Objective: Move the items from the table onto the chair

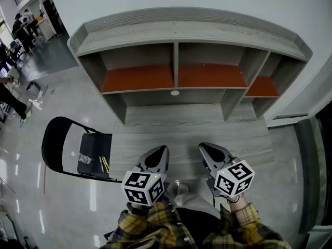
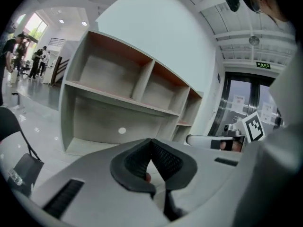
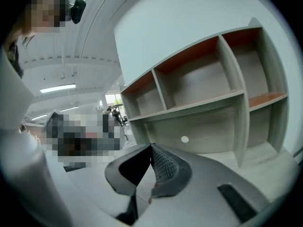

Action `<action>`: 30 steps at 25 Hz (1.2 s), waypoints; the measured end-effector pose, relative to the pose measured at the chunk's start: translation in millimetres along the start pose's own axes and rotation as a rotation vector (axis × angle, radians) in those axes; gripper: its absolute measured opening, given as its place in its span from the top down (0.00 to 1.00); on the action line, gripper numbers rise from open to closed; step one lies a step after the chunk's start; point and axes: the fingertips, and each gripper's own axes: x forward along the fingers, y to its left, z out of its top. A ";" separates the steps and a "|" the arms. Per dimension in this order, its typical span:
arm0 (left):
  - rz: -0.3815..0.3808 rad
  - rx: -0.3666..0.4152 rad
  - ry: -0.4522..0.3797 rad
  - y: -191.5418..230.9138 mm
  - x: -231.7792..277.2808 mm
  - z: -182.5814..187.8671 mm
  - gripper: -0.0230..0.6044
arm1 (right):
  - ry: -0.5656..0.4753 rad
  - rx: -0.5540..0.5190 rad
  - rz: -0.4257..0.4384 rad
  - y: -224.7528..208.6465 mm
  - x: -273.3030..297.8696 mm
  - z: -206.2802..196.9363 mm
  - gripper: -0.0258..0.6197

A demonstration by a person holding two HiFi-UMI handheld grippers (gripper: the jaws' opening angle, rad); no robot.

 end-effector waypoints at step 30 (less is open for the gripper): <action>-0.102 0.081 0.078 -22.9 36.3 24.4 0.96 | 0.021 -0.070 -0.129 -18.9 -12.5 2.2 0.93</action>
